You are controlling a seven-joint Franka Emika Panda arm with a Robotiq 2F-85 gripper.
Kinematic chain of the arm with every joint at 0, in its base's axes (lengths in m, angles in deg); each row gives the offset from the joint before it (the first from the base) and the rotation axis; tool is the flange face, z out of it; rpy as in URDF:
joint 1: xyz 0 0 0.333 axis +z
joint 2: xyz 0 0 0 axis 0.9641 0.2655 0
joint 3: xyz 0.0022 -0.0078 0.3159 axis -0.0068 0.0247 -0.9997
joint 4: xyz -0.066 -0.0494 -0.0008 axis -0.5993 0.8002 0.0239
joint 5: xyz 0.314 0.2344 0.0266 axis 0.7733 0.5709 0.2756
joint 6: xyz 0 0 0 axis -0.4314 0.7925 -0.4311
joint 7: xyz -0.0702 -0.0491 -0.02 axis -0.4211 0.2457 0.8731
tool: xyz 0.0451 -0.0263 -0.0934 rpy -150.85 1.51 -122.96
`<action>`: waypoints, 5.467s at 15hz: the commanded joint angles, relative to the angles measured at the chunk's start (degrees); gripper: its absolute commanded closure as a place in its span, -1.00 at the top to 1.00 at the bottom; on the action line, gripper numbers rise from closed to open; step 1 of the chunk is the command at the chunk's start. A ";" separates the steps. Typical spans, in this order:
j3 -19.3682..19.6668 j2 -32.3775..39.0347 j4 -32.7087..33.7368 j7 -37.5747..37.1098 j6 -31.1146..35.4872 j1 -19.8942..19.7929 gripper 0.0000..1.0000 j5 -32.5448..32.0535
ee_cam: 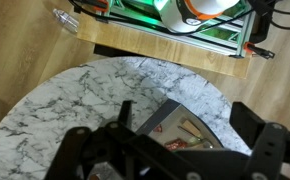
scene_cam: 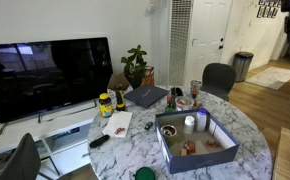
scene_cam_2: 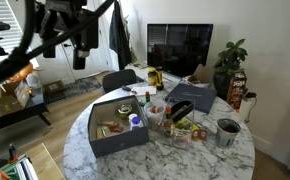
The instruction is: Pick up the ketchup packet and put it into the box
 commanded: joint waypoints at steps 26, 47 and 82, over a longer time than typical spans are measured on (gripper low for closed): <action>-36.00 42.57 9.77 -38.66 45.46 11.47 1.00 -8.48; -19.78 82.52 51.98 -51.50 49.41 27.09 1.00 -9.68; -4.00 117.73 94.22 -68.53 45.47 35.69 0.99 -11.46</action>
